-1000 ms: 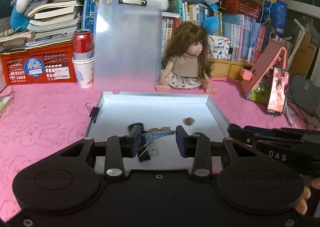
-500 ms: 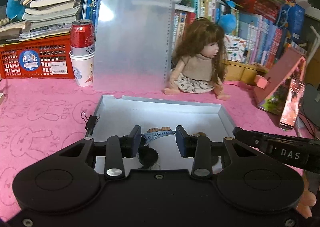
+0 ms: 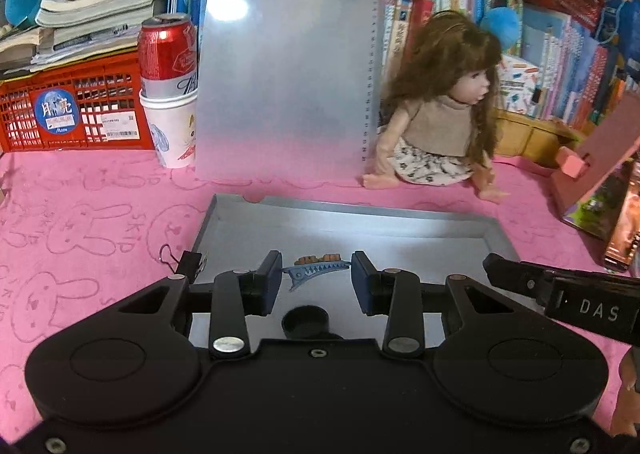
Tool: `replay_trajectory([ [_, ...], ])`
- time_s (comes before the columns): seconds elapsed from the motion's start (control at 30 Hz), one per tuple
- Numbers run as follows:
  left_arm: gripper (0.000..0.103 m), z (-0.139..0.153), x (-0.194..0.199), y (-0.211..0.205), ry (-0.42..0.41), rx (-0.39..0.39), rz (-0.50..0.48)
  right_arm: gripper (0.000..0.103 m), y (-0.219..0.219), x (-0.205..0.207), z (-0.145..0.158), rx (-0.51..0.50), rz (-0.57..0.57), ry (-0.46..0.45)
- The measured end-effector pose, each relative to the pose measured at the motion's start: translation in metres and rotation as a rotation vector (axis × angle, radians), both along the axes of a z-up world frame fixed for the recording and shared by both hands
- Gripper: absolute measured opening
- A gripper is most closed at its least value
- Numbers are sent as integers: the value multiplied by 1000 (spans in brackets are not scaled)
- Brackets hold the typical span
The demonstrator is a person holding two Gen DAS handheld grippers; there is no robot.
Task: Organize rigid objects
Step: 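Carry the blue claw clip into the box with the left tool while the right tool carries the puck, then open both tools to release the claw clip and the puck inside the box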
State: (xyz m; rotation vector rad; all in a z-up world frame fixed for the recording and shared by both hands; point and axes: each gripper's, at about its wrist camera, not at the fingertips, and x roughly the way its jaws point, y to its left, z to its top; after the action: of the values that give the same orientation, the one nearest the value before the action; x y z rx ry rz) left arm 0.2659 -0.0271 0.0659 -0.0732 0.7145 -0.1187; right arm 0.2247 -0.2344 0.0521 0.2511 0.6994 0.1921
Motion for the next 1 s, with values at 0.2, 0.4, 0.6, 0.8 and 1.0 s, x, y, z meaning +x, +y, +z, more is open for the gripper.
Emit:
replay_trajectory([
  [0.2,36,-17,19,-4,24,27,7,36,12,24,-10,-59,12,28],
  [0.4,36,-31,30,-8,40,41,15,36,23,43,-26,-116,24,58],
  [0.6,36,-43,34,-11,60,64,15,36,32,52,-35,-151,33,74],
  [0.8,36,-47,34,-13,65,69,8,36,34,56,-38,-163,31,81],
  [1.0,36,-54,35,-11,85,68,12,36,33,58,-43,-162,19,103],
])
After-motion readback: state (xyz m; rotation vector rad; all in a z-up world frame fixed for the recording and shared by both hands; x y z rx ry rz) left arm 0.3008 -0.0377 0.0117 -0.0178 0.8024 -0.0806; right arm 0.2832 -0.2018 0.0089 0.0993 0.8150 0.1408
